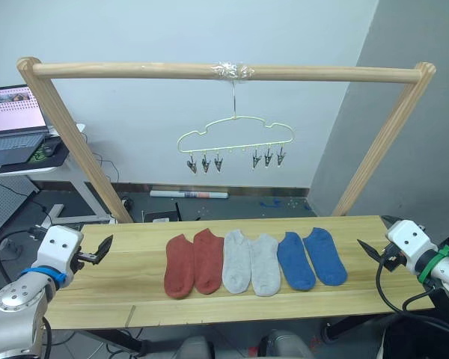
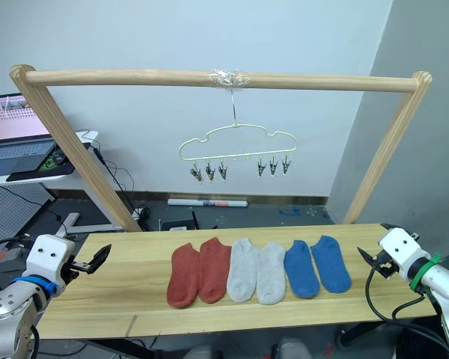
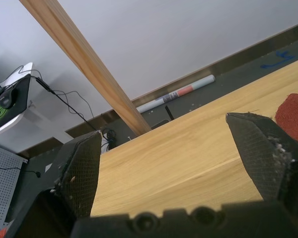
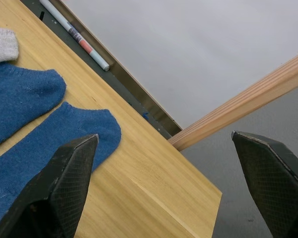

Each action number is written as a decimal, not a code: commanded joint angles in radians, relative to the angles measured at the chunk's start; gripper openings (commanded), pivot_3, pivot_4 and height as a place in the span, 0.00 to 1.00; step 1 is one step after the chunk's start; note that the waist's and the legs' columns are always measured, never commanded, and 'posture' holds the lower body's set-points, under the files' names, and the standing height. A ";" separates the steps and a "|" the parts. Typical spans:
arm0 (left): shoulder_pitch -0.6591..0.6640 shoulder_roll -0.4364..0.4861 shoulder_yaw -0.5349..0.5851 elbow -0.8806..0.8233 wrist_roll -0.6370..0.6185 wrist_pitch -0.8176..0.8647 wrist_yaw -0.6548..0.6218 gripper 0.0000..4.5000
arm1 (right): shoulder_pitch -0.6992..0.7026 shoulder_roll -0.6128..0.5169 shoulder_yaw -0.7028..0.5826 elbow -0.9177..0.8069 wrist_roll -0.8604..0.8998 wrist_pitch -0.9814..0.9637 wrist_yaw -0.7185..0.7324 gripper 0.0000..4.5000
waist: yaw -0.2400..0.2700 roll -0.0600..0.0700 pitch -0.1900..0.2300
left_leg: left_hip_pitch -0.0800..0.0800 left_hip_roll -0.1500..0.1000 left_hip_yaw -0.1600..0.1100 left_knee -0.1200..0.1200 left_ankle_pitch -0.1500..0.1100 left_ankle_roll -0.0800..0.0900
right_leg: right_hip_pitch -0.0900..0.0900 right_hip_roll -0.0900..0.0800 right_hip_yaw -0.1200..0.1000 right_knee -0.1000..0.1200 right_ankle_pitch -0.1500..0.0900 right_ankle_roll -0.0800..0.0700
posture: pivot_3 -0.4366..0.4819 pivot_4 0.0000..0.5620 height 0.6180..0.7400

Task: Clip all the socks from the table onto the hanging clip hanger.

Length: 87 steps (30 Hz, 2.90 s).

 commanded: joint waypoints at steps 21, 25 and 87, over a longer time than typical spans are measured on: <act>-0.007 0.022 0.072 0.088 -0.017 -0.178 -0.041 0.99 | -0.021 0.002 -0.045 -0.049 -0.021 0.051 -0.127 1.00 | 0.000 0.000 0.000 | 0.000 0.000 0.000 0.000 0.000 0.000 | 0.000 0.000 0.000 0.000 0.000 0.000 | 0.46 0.00 0.97; -0.002 0.022 0.066 0.083 -0.011 -0.185 -0.043 0.99 | -0.027 0.003 -0.045 -0.024 -0.013 0.050 -0.130 1.00 | 0.000 0.000 0.000 | 0.000 0.000 0.000 0.000 0.000 0.000 | 0.000 0.000 0.000 0.000 0.000 0.000 | 0.46 0.00 0.97; -0.565 -0.450 -0.204 -0.073 -0.027 0.007 0.260 0.99 | -0.347 0.163 0.219 -0.843 0.431 0.793 -0.069 1.00 | -0.029 -0.011 0.163 | -0.014 -0.002 -0.006 0.001 -0.003 0.001 | -0.002 0.001 -0.003 -0.004 -0.002 0.013 | 0.24 0.45 1.00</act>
